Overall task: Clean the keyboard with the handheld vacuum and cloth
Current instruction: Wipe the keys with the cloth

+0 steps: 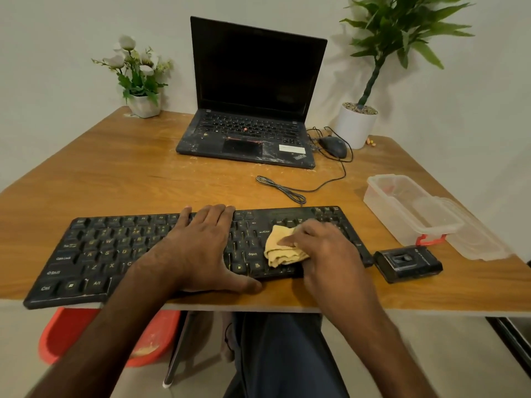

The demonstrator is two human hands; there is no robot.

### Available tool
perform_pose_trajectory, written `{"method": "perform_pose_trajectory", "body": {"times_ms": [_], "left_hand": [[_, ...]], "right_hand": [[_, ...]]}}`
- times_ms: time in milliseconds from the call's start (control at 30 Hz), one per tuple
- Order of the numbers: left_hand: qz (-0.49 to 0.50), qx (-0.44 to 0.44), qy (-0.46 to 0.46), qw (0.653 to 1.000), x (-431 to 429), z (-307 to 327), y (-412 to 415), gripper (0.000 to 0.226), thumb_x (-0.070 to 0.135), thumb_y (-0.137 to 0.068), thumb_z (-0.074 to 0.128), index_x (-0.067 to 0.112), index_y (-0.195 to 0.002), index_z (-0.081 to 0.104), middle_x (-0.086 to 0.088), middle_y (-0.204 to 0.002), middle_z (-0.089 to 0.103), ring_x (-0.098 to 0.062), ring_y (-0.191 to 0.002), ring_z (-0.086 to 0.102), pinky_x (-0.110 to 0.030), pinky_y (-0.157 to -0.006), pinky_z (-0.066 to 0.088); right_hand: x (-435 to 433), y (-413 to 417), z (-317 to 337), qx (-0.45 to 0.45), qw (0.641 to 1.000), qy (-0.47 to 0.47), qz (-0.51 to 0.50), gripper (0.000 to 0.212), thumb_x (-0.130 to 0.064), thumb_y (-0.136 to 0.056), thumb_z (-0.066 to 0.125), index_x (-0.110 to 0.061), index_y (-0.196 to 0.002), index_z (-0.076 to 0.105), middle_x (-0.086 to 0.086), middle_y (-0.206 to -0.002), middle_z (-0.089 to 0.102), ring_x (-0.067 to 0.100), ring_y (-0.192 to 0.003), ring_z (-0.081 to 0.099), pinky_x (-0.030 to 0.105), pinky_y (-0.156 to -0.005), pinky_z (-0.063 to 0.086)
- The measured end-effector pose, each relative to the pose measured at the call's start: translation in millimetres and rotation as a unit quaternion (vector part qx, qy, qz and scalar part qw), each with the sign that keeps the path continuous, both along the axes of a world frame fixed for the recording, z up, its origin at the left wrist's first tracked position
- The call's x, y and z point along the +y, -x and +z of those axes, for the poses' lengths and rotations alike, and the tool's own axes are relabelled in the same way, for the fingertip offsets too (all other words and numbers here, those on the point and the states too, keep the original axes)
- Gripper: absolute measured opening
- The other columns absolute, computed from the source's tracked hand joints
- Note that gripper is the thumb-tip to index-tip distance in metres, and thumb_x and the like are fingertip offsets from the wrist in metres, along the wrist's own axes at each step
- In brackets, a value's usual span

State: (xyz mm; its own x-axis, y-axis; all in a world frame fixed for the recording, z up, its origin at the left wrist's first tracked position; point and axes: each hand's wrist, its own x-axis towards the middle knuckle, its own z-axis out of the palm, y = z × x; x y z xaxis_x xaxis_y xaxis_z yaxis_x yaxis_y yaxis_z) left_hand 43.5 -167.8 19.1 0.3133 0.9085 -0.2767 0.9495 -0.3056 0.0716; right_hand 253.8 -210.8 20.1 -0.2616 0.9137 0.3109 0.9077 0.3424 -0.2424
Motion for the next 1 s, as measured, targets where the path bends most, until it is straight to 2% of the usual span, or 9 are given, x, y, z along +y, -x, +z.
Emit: {"method": "perform_pose_trajectory", "body": {"times_ms": [133, 200, 300, 400, 500, 600, 767, 867, 1000], "left_hand": [[-0.004, 0.002, 0.002, 1.000, 0.2, 1.9, 1.0, 0.142, 0.096, -0.060, 0.048, 0.014, -0.158, -0.015, -0.001, -0.168, -0.007, -0.019, -0.154, -0.006, -0.049, -0.125, -0.006], [-0.009, -0.007, 0.002, 1.000, 1.7, 0.9, 3.4, 0.149, 0.103, -0.048, 0.037, 0.015, -0.158, -0.014, -0.001, -0.168, -0.006, -0.019, -0.154, -0.005, -0.048, -0.125, -0.007], [-0.019, -0.010, 0.004, 1.000, 3.7, -0.4, 5.9, 0.162, 0.109, -0.029, 0.017, 0.016, -0.157, -0.015, -0.002, -0.168, -0.006, -0.019, -0.154, -0.004, -0.048, -0.124, -0.007], [-0.013, -0.008, 0.002, 1.000, 4.0, -0.5, 5.2, 0.158, 0.107, -0.036, 0.027, 0.015, -0.158, -0.014, -0.002, -0.168, -0.005, -0.020, -0.154, -0.004, -0.049, -0.125, -0.006], [-0.009, -0.001, 0.007, 1.000, 5.6, -0.3, 4.4, 0.160, 0.106, -0.033, 0.027, 0.015, -0.157, -0.015, -0.002, -0.168, -0.006, -0.020, -0.154, -0.004, -0.049, -0.125, -0.006], [-0.014, 0.001, 0.007, 1.000, 6.8, -2.1, 4.3, 0.163, 0.108, -0.026, 0.017, 0.015, -0.157, -0.015, -0.002, -0.167, -0.006, -0.021, -0.154, -0.004, -0.050, -0.124, -0.006], [-0.014, -0.011, 0.000, 1.000, 8.0, -3.2, 3.4, 0.168, 0.110, -0.021, 0.013, 0.015, -0.157, -0.014, -0.003, -0.167, -0.005, -0.021, -0.154, -0.003, -0.051, -0.124, -0.006], [-0.009, -0.018, 0.002, 1.000, 6.7, -1.9, 2.9, 0.166, 0.110, -0.025, 0.017, 0.015, -0.158, -0.014, -0.003, -0.168, -0.005, -0.020, -0.154, -0.004, -0.050, -0.124, -0.007], [0.006, -0.020, -0.005, 1.000, 2.6, 3.9, -4.9, 0.148, 0.099, -0.052, 0.046, 0.012, -0.158, -0.009, -0.003, -0.168, -0.001, -0.021, -0.154, -0.001, -0.051, -0.125, -0.005]], "right_hand": [[8.5, -2.8, 2.6, -0.012, 1.000, 0.009, 0.007, 0.048, -0.003, -0.091, 0.058, -0.029, -0.131, 0.060, -0.009, -0.124, 0.051, 0.008, -0.117, 0.038, 0.021, -0.091, 0.033], [33.6, -1.0, 3.4, -0.023, 1.000, -0.014, -0.007, 0.045, -0.005, -0.092, 0.060, -0.027, -0.132, 0.059, -0.006, -0.123, 0.053, 0.011, -0.116, 0.041, 0.023, -0.090, 0.034], [69.6, -9.8, 8.8, -0.014, 0.999, -0.029, -0.031, 0.034, -0.012, -0.095, 0.060, -0.023, -0.127, 0.063, -0.004, -0.111, 0.058, 0.012, -0.104, 0.049, 0.024, -0.082, 0.040], [69.1, -13.9, 9.9, -0.013, 0.999, -0.027, -0.015, 0.032, -0.011, -0.094, 0.061, -0.021, -0.124, 0.066, -0.003, -0.109, 0.061, 0.013, -0.101, 0.051, 0.023, -0.080, 0.035], [27.8, -11.4, -3.5, -0.018, 0.999, -0.036, 0.014, 0.046, 0.006, -0.080, 0.068, -0.020, -0.118, 0.069, -0.001, -0.109, 0.062, 0.017, -0.102, 0.054, 0.029, -0.082, 0.046], [-15.1, -15.5, -20.7, -0.007, 0.996, -0.085, 0.031, 0.055, 0.011, -0.060, 0.079, -0.017, -0.107, 0.071, 0.002, -0.106, 0.065, 0.022, -0.098, 0.061, 0.033, -0.072, 0.057], [-20.7, -12.7, -28.0, 0.043, 0.995, -0.085, -0.009, 0.061, 0.011, -0.060, 0.080, -0.017, -0.113, 0.069, 0.001, -0.109, 0.062, 0.021, -0.100, 0.058, 0.033, -0.071, 0.058], [-21.6, -7.5, -28.7, 0.034, 0.996, -0.076, -0.021, 0.062, 0.005, -0.062, 0.083, -0.020, -0.117, 0.068, 0.000, -0.112, 0.062, 0.020, -0.104, 0.057, 0.030, -0.075, 0.055], [-11.5, -12.9, -20.8, 0.068, 0.993, -0.091, -0.045, 0.051, 0.012, -0.070, 0.073, -0.017, -0.113, 0.071, 0.001, -0.106, 0.062, 0.019, -0.100, 0.056, 0.030, -0.080, 0.050]]}}
